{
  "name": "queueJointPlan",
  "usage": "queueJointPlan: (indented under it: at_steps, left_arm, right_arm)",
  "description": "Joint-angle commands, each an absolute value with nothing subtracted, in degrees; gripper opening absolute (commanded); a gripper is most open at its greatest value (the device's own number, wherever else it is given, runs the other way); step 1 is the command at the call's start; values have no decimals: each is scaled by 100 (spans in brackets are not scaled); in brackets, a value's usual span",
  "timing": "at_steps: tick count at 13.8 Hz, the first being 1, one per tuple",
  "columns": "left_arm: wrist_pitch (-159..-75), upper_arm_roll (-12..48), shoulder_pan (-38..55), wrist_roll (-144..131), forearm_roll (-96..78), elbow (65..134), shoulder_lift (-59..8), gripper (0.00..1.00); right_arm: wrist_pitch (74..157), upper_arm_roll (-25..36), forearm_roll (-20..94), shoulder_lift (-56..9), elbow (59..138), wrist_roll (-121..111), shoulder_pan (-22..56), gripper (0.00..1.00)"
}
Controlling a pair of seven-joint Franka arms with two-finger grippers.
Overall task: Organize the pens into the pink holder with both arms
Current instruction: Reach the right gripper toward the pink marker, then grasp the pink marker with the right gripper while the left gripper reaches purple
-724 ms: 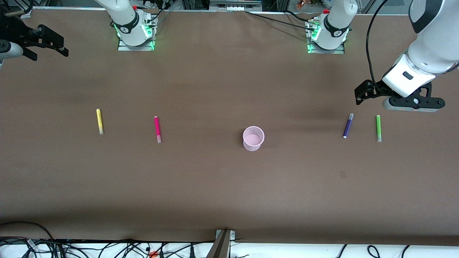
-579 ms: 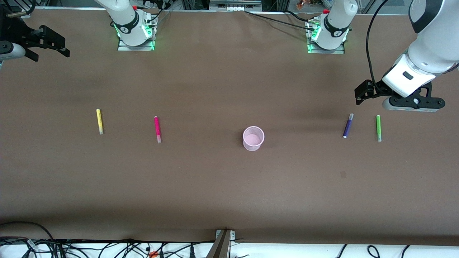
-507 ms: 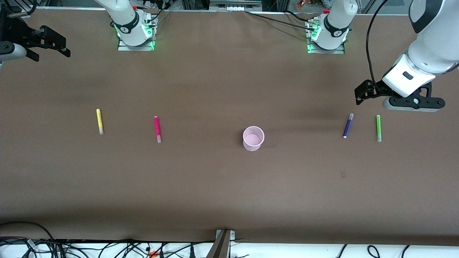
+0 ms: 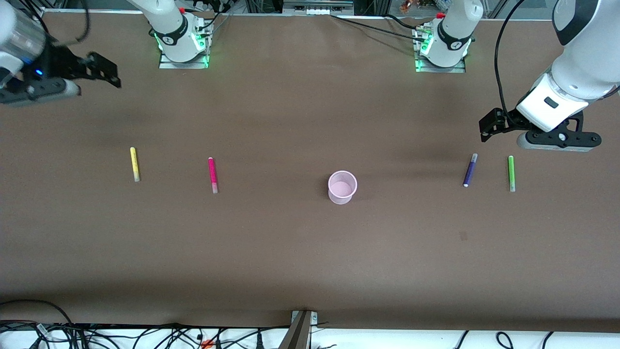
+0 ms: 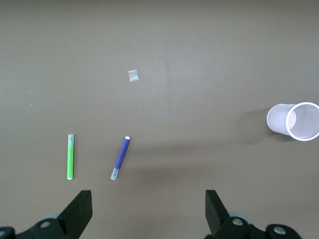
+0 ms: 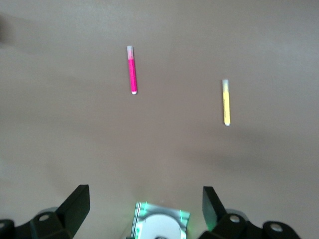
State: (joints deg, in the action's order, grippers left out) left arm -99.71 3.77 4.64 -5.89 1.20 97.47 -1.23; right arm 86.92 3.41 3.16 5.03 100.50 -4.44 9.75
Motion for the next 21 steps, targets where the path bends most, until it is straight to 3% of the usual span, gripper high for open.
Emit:
queueJointPlan:
  at_steps: [1,4,7,11,13,16,18,21]
  left_arm:
    - [-9844,360,439,-510,44,9606,-193,100]
    - [-9844,334,431,-501,44,9615,-290,100]
    - [-9809,325,396,-475,463,9703,-588,100]
    - [-9659,316,193,-186,580,9843,-1588,100]
    - [-9816,325,106,-141,833,9861,-2020,100]
    - [-10657,325,27,243,932,10150,-2390,100]
    - [-11641,334,-131,797,932,10667,-2470,100]
    - [-12732,334,-246,1107,932,11415,-2461,100]
  right_arm:
    - [9821,71,308,580,11167,-475,1002,100]
    - [11377,-35,421,327,12275,-422,1019,100]
    - [12285,-228,422,-411,12445,-431,1090,100]
    - [14233,-237,422,-1273,13129,-404,1108,100]
    - [14668,-255,422,-1580,13201,-387,1125,98]
    - [15072,-360,431,-1889,13184,-378,1160,94]
    - [15170,-474,431,-1951,13184,-212,1186,93]
    - [15476,-475,431,-2152,13184,-114,1362,85]
